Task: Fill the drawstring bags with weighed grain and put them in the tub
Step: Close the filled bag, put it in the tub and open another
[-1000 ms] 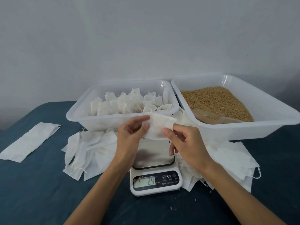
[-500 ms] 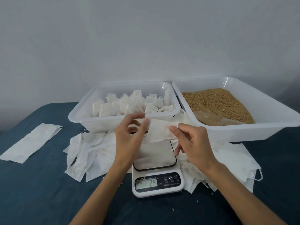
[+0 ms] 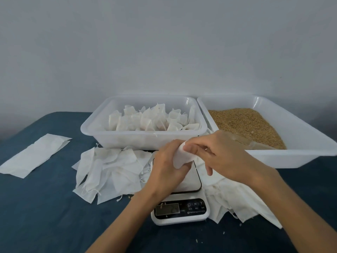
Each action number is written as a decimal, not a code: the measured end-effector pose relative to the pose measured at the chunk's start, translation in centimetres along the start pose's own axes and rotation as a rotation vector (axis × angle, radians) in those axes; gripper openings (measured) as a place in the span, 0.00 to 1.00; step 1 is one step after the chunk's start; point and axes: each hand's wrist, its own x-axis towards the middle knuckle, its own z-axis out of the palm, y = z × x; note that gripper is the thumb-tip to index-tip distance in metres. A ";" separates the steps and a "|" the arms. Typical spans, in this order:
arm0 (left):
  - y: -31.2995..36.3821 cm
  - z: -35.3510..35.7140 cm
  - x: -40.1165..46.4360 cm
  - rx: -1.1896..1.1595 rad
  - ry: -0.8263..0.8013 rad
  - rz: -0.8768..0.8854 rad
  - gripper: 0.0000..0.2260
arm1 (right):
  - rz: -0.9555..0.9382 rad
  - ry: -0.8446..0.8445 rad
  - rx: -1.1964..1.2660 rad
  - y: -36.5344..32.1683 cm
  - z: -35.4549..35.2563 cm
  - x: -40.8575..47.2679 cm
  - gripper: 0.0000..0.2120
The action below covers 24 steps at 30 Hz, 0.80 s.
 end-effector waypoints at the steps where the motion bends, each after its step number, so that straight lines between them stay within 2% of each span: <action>1: 0.2 0.0 -0.1 -0.036 -0.011 -0.007 0.15 | 0.020 -0.026 0.040 -0.4 -0.2 0.2 0.19; 4: 0.4 0.1 -0.3 -0.163 -0.029 -0.073 0.16 | 0.081 -0.064 0.128 -1.1 -0.8 0.7 0.31; 6: 0.2 0.2 -0.3 -0.196 -0.027 -0.121 0.16 | 0.104 -0.036 0.140 -1.3 -1.9 0.8 0.33; 10: 0.2 0.3 -0.1 -0.300 -0.018 -0.160 0.09 | 0.132 0.156 0.129 0.1 -5.3 0.1 0.28; 13: 0.0 0.1 0.0 -0.372 0.003 -0.215 0.08 | 0.223 0.333 -0.071 5.4 -9.0 -0.6 0.15; 14: -0.1 0.1 0.1 -0.381 0.003 -0.224 0.07 | 0.294 0.318 -0.198 8.1 -10.4 -0.9 0.08; 15: -0.2 0.1 0.1 -0.392 0.000 -0.225 0.07 | 0.412 0.232 -0.345 10.7 -11.8 -1.3 0.05; 17: -0.3 0.1 0.3 -0.416 0.008 -0.219 0.07 | 0.686 -0.056 -0.566 14.9 -13.3 -1.9 0.16; 18: -0.3 0.2 0.3 -0.424 0.016 -0.221 0.07 | 0.766 -0.175 -0.604 16.3 -13.5 -2.2 0.19; 20: -0.3 0.1 0.4 -0.442 0.039 -0.232 0.07 | 0.805 -0.293 -0.635 17.7 -13.3 -2.2 0.17; 24: -0.2 -0.1 0.6 -0.463 0.076 -0.247 0.05 | 0.767 -0.346 -0.762 18.5 -12.5 -1.1 0.07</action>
